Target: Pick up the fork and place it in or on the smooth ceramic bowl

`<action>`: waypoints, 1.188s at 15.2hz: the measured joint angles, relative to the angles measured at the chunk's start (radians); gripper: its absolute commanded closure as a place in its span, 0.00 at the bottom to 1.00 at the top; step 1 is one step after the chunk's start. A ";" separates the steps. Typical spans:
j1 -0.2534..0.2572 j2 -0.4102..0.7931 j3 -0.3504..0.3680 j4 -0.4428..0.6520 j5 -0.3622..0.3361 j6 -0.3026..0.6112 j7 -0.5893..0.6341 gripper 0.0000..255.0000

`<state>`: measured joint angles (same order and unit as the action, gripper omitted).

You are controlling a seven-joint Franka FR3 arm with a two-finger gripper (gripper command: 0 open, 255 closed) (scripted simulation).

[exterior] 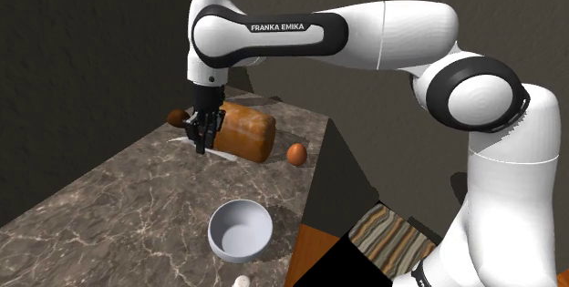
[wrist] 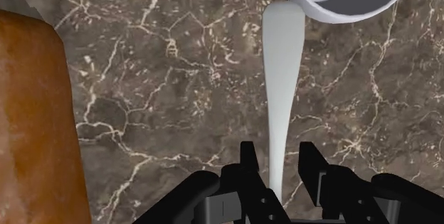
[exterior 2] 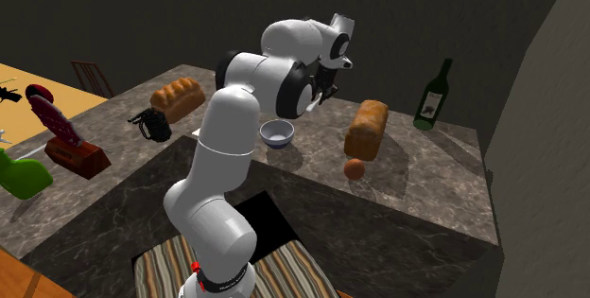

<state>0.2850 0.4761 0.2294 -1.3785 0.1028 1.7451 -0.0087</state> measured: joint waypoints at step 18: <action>0.041 -0.546 0.079 -0.716 0.154 0.203 0.055 1.00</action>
<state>0.3261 -0.0694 0.3082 -2.0950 0.2568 1.9478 0.0461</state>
